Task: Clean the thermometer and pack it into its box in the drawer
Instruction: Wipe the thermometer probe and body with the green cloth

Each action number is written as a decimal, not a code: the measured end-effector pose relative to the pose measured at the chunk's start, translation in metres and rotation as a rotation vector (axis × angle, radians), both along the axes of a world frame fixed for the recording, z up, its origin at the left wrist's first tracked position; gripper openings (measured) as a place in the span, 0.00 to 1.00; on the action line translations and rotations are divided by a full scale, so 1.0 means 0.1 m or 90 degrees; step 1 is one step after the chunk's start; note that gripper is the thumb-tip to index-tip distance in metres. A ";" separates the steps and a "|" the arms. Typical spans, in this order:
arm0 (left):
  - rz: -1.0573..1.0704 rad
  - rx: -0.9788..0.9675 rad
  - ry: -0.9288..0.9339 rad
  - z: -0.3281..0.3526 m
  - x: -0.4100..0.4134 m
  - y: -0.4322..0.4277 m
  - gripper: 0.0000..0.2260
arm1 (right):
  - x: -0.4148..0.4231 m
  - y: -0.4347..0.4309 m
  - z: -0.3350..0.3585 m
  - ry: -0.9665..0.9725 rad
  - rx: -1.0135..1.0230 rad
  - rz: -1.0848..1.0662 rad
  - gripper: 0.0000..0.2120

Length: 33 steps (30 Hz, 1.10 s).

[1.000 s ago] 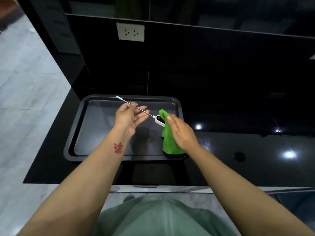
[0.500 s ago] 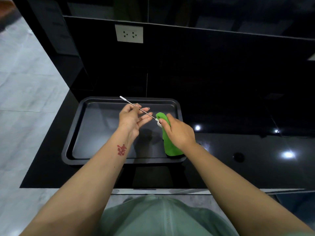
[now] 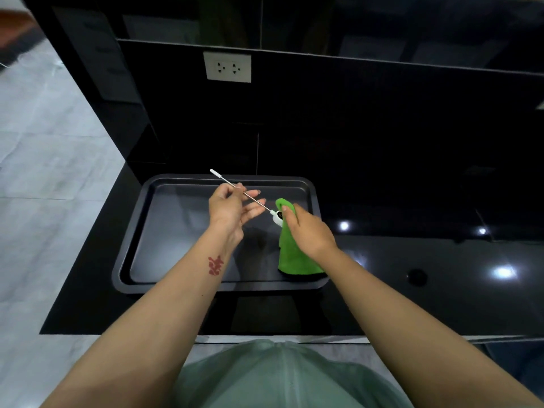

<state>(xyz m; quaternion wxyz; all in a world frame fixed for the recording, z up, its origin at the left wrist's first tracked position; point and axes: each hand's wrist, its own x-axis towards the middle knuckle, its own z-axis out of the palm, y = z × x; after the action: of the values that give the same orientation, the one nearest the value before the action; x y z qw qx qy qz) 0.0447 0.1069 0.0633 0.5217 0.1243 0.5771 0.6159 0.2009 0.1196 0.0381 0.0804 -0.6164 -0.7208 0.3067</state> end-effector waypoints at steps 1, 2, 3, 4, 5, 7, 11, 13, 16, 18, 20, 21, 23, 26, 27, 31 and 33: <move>0.009 0.000 -0.010 -0.01 -0.02 0.00 0.08 | 0.02 0.02 -0.01 0.014 -0.019 -0.015 0.28; 0.018 -0.001 -0.019 -0.02 -0.04 -0.01 0.08 | 0.03 0.04 -0.01 0.023 -0.031 -0.022 0.27; 0.026 -0.001 -0.028 -0.04 -0.06 -0.01 0.08 | 0.04 0.05 -0.01 0.035 -0.041 -0.024 0.26; 0.031 0.001 -0.035 -0.05 -0.08 -0.02 0.08 | 0.05 0.06 -0.01 0.045 -0.052 -0.025 0.25; 0.035 0.005 -0.039 -0.05 -0.08 -0.02 0.09 | 0.04 0.07 -0.01 0.050 -0.060 -0.023 0.25; 0.035 0.016 -0.034 -0.03 -0.09 -0.02 0.09 | -0.01 0.06 0.04 0.036 -0.054 -0.005 0.26; 0.009 0.026 -0.036 0.00 -0.12 -0.02 0.08 | -0.12 0.06 0.09 0.030 -0.001 0.041 0.28; 0.001 0.034 -0.050 0.00 -0.16 -0.03 0.08 | -0.15 0.09 0.07 0.059 -0.014 0.027 0.28; 0.005 0.058 -0.051 0.00 -0.25 -0.04 0.08 | -0.13 0.14 0.03 0.107 -0.067 -0.012 0.26; 0.013 0.065 -0.040 0.00 -0.31 -0.04 0.08 | -0.08 0.14 0.01 0.126 -0.094 -0.024 0.25; 0.007 0.075 -0.038 -0.01 -0.35 -0.05 0.07 | -0.05 0.14 -0.01 0.125 -0.109 -0.020 0.26; -0.005 0.080 -0.036 0.00 -0.35 -0.06 0.06 | -0.04 0.14 -0.01 0.124 -0.113 -0.018 0.26; -0.033 0.080 -0.021 0.00 -0.31 -0.07 0.06 | -0.06 0.13 0.01 0.129 -0.122 -0.006 0.26; -0.060 0.066 0.015 0.00 -0.24 -0.08 0.06 | -0.14 0.10 0.08 0.160 -0.125 0.018 0.26; -0.062 0.062 0.021 0.01 -0.24 -0.07 0.06 | -0.15 0.08 0.09 0.170 -0.121 0.023 0.26; -0.022 0.050 0.036 0.02 -0.34 -0.08 0.07 | -0.13 0.04 0.09 0.206 -0.130 0.026 0.26; 0.010 0.045 0.047 0.02 -0.38 -0.08 0.08 | -0.09 0.03 0.08 0.226 -0.132 0.017 0.27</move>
<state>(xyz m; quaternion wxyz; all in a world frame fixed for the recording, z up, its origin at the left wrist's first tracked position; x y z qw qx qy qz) 0.0066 0.0984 0.0650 0.4906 0.1610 0.5746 0.6350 0.1919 0.1229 0.0464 0.1380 -0.5484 -0.6676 0.4842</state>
